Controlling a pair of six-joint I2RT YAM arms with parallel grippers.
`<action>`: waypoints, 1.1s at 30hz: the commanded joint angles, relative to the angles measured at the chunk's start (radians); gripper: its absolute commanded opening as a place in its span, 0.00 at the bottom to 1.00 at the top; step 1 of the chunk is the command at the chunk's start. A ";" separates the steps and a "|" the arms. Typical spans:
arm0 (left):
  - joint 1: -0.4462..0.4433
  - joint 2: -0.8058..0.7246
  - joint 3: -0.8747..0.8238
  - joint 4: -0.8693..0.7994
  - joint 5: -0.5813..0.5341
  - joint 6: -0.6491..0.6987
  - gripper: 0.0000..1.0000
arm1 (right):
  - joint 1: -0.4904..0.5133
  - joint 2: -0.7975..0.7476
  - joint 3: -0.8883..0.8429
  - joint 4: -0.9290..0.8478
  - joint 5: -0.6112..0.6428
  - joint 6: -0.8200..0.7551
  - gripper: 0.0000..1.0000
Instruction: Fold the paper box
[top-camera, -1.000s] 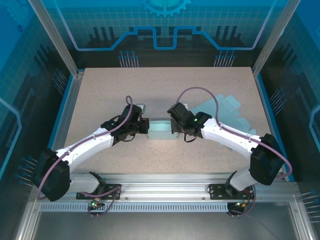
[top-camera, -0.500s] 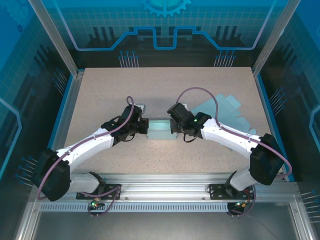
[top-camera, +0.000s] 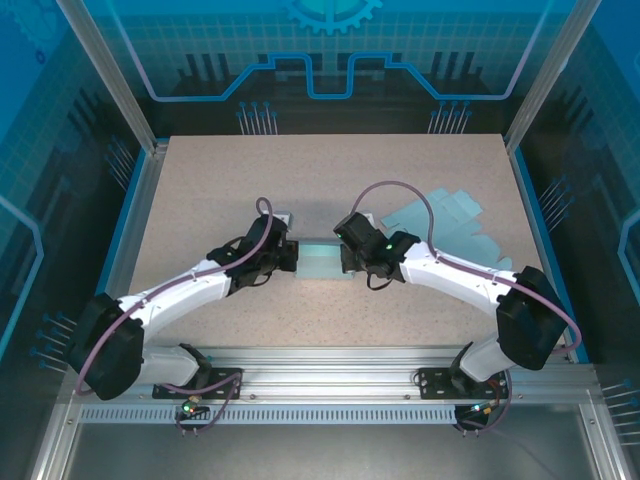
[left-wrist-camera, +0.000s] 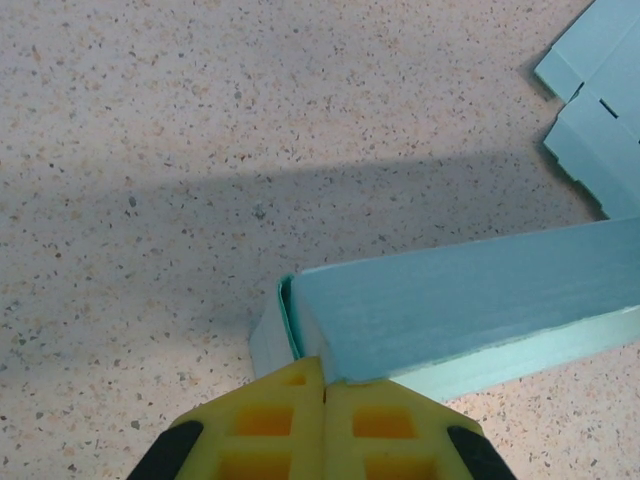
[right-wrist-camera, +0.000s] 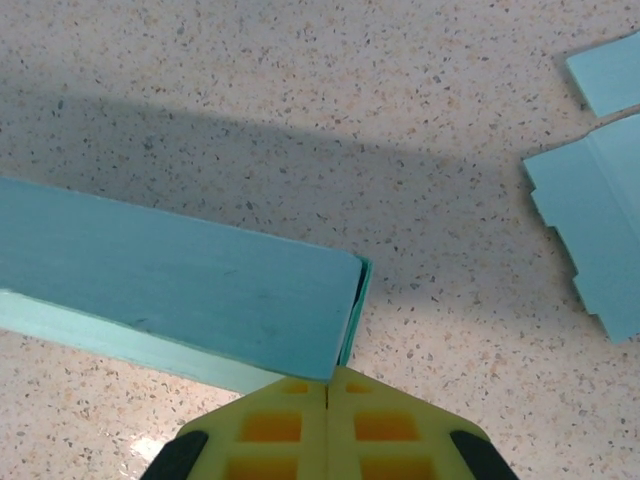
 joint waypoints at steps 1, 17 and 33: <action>-0.022 0.010 -0.074 -0.011 0.051 -0.040 0.01 | 0.034 0.027 -0.059 0.053 -0.034 -0.023 0.00; -0.026 -0.228 -0.185 0.085 0.117 -0.069 0.67 | 0.076 0.027 -0.065 0.058 0.095 -0.015 0.00; 0.032 -0.184 -0.073 0.057 0.061 -0.228 0.80 | 0.093 0.033 -0.045 0.039 0.117 -0.018 0.00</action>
